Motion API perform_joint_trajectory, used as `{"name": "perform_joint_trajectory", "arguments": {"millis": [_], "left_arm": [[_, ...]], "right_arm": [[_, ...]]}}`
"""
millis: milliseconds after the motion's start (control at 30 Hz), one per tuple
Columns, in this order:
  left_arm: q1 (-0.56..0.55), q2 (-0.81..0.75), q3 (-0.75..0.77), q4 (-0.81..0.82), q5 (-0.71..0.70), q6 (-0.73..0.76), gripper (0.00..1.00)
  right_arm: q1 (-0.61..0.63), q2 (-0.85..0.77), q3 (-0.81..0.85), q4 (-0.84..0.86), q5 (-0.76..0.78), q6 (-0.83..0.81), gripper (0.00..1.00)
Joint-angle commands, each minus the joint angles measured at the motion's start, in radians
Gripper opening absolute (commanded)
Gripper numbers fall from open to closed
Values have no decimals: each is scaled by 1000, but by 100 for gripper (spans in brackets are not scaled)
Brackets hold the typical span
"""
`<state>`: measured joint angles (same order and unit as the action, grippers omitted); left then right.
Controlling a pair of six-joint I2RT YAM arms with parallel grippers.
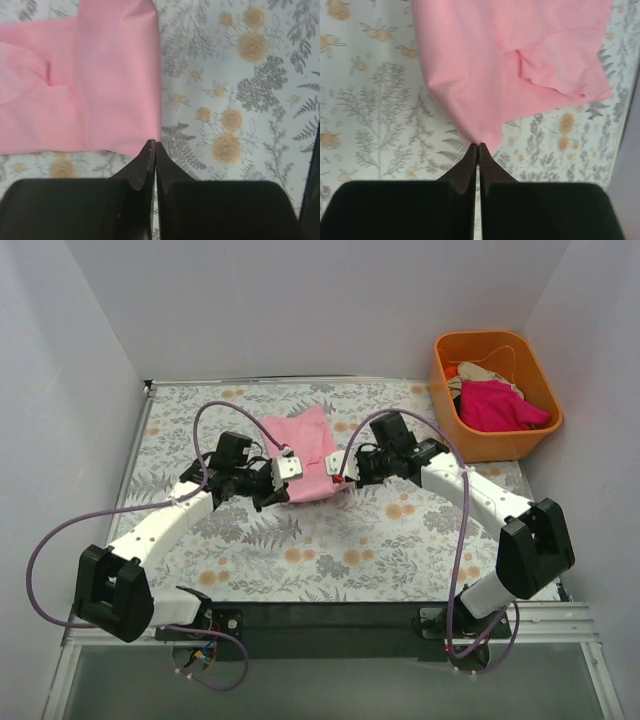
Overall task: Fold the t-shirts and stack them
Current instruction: Fold the tshirt
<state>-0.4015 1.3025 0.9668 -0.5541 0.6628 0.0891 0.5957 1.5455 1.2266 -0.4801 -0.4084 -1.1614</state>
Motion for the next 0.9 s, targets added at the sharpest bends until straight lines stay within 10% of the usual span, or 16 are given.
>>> {"name": "perform_joint_trajectory", "arguments": {"millis": [0,867], "left_arm": [[-16,-58,-43,-92,-19,-9,0],[-60,-355,139,-409,-34,-255,0]], "right_arm": [[56,-83,-122,-28,-6,28,1],[233,-351,-47,-164,85,212,1]]}}
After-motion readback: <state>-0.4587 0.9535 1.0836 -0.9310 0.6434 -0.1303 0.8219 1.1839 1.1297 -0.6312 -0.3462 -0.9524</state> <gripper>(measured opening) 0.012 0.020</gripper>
